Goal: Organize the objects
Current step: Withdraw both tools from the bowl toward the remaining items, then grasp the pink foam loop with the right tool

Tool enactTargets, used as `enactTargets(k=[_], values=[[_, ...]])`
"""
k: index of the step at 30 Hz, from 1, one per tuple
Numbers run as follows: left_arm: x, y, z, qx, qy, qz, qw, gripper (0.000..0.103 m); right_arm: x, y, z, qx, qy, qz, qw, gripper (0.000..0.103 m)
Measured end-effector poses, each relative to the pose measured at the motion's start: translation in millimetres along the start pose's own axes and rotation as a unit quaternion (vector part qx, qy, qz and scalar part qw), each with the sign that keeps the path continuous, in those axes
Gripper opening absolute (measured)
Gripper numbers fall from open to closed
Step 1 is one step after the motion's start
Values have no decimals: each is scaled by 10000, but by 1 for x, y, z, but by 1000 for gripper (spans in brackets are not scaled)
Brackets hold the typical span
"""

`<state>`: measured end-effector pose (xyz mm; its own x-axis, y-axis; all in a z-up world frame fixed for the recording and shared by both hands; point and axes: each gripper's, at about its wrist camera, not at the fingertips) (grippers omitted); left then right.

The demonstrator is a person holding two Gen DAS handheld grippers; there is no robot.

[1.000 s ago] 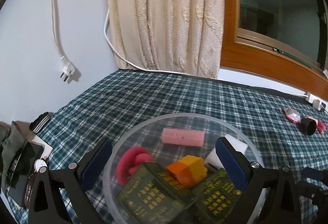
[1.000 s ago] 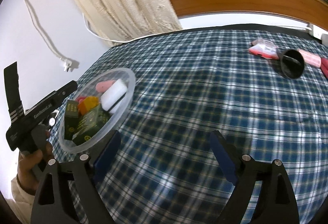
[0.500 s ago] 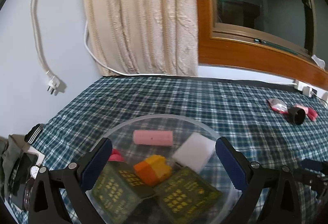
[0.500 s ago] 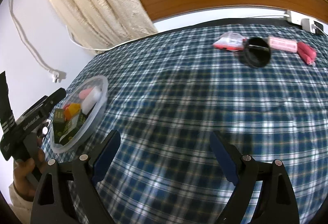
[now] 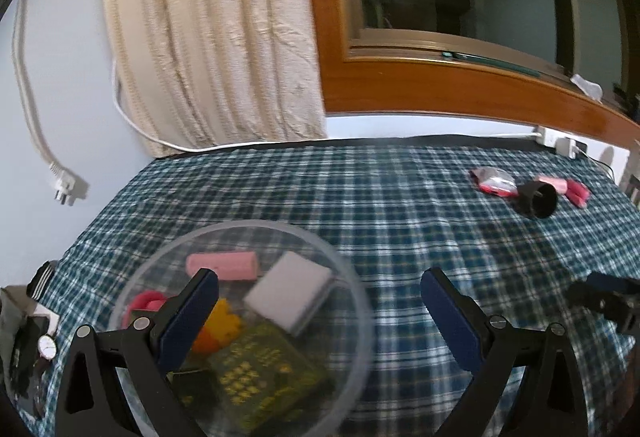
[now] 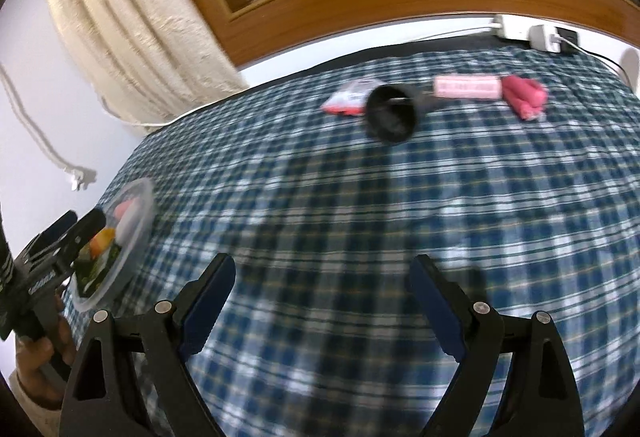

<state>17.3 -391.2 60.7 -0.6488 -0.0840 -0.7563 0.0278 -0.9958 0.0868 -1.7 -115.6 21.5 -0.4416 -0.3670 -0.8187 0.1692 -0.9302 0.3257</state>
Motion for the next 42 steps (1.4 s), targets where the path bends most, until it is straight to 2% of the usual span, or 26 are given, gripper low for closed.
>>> enactTargets(k=[8, 18, 28, 37, 42], values=[[7, -35, 2, 291, 200, -276, 9990, 102, -9, -46, 10, 276, -11, -378, 9989, 90], [19, -82, 5, 720, 522, -624, 9941, 102, -15, -91, 23, 640, -42, -595, 9962, 90], [35, -115, 8, 974, 831, -873, 9879, 102, -19, -121, 40, 764, -100, -843, 9935, 90], [43, -140, 19, 1209, 930, -1027, 9829, 102, -14, -145, 67, 896, -125, -850, 9923, 90], [49, -149, 24, 1238, 1031, -1147, 9803, 102, -5, -154, 90, 778, -141, -1037, 9915, 90]])
Point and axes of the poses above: each gripper's, at about its wrist camera, not at the fingertips, and x roughly the way its jaws point, y to its left, z to its top, and after that the axes turned 14 degrees about y, right-handed
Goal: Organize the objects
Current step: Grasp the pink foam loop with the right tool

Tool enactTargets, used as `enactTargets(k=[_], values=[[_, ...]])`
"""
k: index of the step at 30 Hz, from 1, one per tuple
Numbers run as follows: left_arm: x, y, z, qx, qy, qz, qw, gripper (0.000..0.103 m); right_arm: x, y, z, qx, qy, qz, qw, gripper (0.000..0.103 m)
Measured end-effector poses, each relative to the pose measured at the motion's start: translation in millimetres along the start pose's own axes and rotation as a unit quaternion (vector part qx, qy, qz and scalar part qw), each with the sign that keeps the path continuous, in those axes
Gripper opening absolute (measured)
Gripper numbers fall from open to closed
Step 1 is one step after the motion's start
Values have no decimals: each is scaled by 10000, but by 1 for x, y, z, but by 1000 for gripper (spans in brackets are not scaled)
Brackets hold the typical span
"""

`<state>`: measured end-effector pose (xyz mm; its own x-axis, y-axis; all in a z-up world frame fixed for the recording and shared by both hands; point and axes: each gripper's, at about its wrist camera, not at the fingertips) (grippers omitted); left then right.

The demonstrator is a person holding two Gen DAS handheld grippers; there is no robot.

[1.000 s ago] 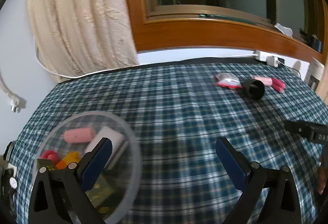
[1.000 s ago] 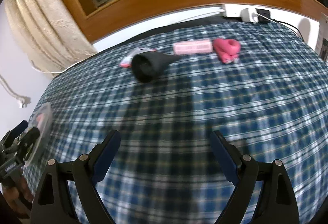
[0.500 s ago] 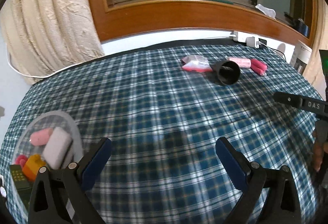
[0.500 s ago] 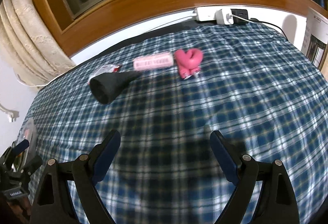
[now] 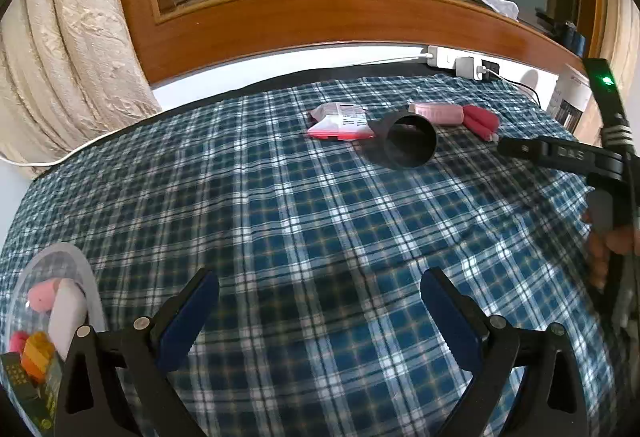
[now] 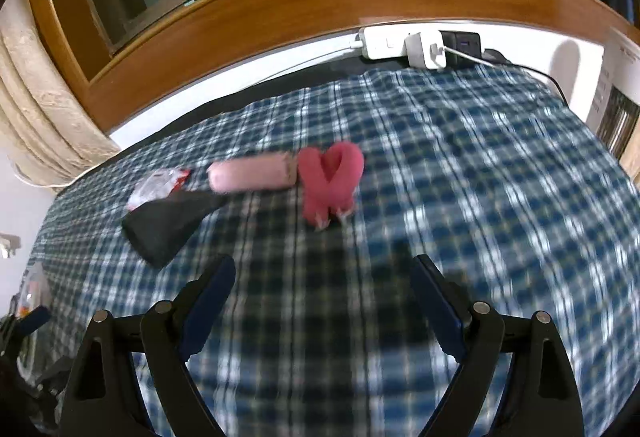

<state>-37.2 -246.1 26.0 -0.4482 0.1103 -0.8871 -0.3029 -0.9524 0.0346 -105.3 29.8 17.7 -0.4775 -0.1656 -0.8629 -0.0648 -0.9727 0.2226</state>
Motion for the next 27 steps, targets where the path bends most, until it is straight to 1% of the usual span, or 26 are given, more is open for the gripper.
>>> enactTargets(k=[5, 8, 14, 17, 19, 20, 22, 25, 27], values=[[4, 1, 6, -56, 26, -50, 10000, 102, 15, -1, 23, -34, 71, -46, 10000, 90], [9, 4, 9, -96, 66, -65, 9999, 102, 22, 0, 35, -60, 104, -162, 9998, 90], [19, 6, 14, -156, 163, -115, 9997, 102, 34, 2, 45, -139, 150, -424, 9989, 89], [22, 5, 17, -143, 191, -116, 9996, 102, 38, 4, 46, -236, 170, -603, 9978, 80], [23, 4, 19, -130, 184, -115, 9997, 102, 41, 6, 47, -319, 172, -693, 9969, 69], [23, 3, 20, -124, 179, -118, 9997, 102, 41, 7, 46, -375, 170, -754, 9963, 65], [23, 1, 22, -93, 170, -124, 9997, 102, 41, 8, 47, -431, 170, -806, 9957, 52], [23, -3, 27, -34, 131, -98, 9999, 102, 39, 6, 47, -454, 160, -779, 9958, 44], [23, -6, 31, -3, 98, -88, 9999, 102, 36, 4, 45, -459, 159, -723, 9962, 44]])
Point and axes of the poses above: each gripper's, at about its wrist camera, not at the fingertips, and x roughly the way its jaws point, y to its left, z to its top, and after that the axes turned 14 degrees about y, right-handed
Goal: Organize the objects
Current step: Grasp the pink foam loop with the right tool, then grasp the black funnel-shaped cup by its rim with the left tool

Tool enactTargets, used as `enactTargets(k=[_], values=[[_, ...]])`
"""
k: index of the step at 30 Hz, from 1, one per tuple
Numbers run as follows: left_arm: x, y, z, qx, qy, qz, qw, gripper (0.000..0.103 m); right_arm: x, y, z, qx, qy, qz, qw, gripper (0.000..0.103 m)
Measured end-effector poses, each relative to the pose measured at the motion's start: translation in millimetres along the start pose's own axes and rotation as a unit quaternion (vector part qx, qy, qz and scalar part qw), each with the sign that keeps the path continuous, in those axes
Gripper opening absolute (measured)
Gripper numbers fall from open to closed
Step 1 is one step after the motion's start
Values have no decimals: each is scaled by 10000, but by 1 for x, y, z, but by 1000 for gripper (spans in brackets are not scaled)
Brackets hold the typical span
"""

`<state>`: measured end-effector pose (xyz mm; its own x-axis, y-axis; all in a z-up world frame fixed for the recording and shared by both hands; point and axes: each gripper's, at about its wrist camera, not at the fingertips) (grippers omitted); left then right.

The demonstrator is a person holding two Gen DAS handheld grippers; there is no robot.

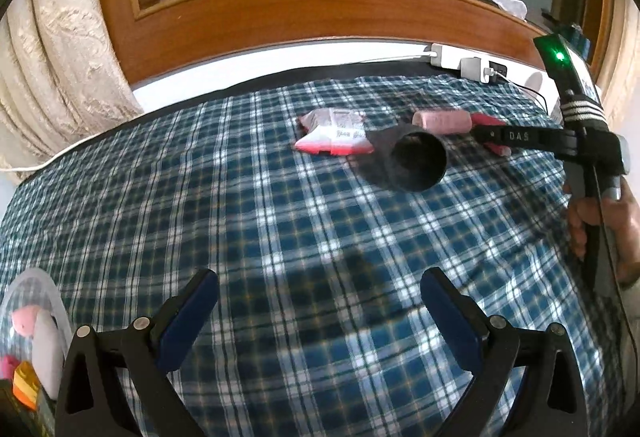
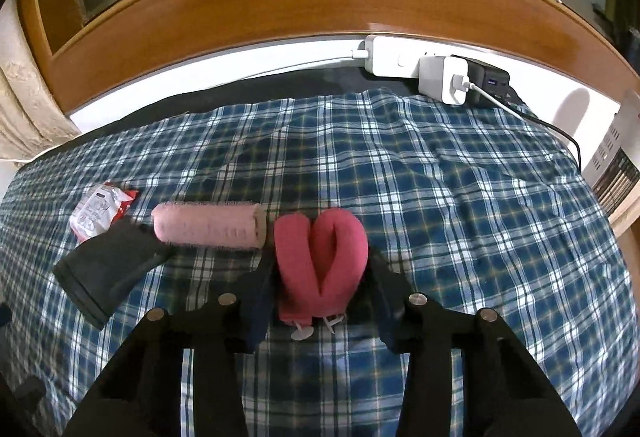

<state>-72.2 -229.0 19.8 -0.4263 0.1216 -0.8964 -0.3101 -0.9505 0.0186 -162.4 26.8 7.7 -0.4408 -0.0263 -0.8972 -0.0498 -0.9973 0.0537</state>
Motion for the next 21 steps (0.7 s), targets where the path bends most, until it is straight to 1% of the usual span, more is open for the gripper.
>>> enactTargets(k=[5, 11, 17, 21], values=[[3, -5, 16, 7, -8, -94, 10000, 102, -9, -5, -13, -61, 8, 21, 10000, 44], [8, -19, 38, 46, -9, -310, 9995, 102, -20, -13, -30, -81, 5, 110, 9999, 44], [21, -37, 61, 70, 63, -448, 9990, 102, -25, -22, -38, 25, -24, 431, 9991, 44], [32, -42, 71, 32, 93, -420, 9991, 102, -25, -23, -37, 60, -29, 503, 9987, 44]])
Point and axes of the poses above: each gripper's, at about its wrist camera, not at the fingertips, and x roughly the way its jaws point, y to its left, z to its top, and after that the axes turned 14 degrees about y, right-handed
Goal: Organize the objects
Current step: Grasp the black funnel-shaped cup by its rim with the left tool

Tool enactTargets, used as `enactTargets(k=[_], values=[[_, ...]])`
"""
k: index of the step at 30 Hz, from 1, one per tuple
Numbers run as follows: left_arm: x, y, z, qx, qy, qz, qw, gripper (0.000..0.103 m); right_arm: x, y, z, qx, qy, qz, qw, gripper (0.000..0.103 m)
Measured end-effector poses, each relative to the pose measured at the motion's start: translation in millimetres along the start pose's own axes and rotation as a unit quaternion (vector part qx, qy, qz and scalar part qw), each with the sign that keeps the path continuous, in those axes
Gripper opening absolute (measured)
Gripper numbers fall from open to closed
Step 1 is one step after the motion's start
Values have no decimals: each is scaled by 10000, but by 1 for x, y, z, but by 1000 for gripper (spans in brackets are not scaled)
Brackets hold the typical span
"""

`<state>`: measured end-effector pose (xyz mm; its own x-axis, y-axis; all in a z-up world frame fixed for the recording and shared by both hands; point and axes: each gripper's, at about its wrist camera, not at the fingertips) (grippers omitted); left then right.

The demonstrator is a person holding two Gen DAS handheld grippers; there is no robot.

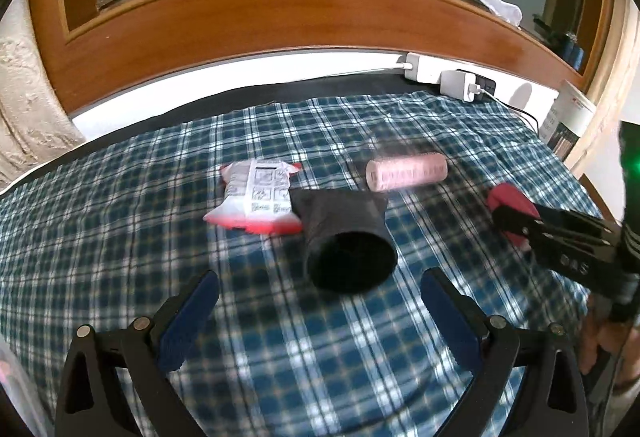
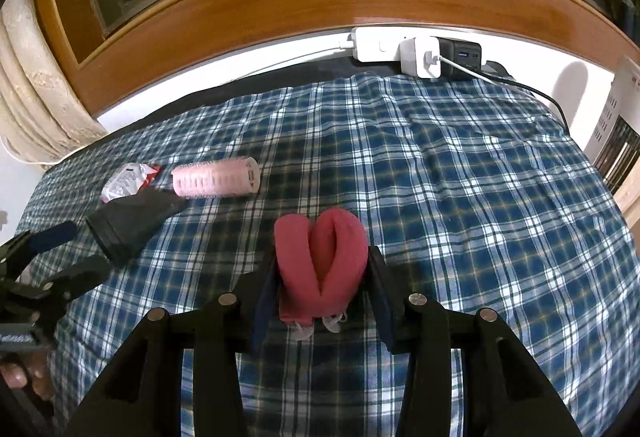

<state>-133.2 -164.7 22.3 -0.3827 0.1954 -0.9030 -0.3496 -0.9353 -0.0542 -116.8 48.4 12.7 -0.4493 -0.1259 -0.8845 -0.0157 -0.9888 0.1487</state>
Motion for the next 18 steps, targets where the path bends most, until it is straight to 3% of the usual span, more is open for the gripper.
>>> enactTargets(k=[5, 14, 18], values=[[9, -2, 10, -78, -42, -1, 10000, 101, 0, 0, 0, 15, -3, 24, 10000, 44], [19, -15, 22, 148, -24, -23, 9999, 81, -1, 0, 1, 7, 1, 6, 10000, 44], [25, -19, 23, 242, 22, 14, 9997, 59, -1, -1, 1, -4, 3, 4, 10000, 44]])
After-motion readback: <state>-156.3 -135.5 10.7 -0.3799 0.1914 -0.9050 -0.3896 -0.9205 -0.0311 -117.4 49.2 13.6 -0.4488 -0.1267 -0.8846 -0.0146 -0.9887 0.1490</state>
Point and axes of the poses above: each gripper's, at about its wrist camera, not at the fingertips, and x roughly the way its jaws point, y to its left, z to its top, and after that the axes turned 14 degrees about y, right-handed
